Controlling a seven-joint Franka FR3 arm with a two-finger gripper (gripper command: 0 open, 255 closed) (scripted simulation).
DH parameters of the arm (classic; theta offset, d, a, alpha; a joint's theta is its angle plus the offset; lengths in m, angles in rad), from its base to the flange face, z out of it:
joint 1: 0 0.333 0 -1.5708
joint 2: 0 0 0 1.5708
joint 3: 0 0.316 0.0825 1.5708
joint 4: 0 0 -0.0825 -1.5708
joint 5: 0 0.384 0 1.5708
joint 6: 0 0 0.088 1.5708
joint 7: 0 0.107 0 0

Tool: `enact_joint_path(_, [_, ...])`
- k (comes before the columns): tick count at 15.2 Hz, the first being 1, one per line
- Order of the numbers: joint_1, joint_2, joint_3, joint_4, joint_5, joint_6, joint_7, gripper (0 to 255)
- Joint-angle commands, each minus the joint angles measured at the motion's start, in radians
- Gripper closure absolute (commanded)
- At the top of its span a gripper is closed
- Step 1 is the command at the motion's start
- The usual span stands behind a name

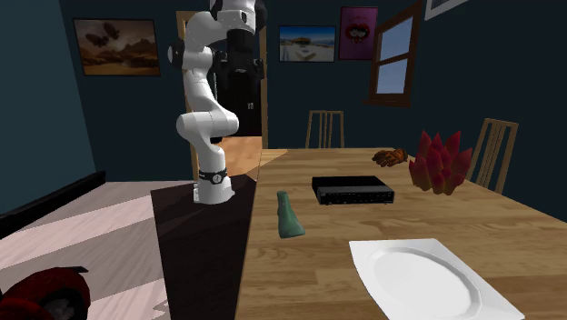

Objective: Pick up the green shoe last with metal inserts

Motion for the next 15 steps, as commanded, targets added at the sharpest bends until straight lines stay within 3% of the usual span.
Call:
enact_joint_path(1, [0.000, 0.000, 0.000, 0.000, 0.000, 0.000, 0.000, 0])
enact_joint_path(15, [-0.038, 0.365, 0.061, -0.112, 0.125, 0.365, 0.260, 0])
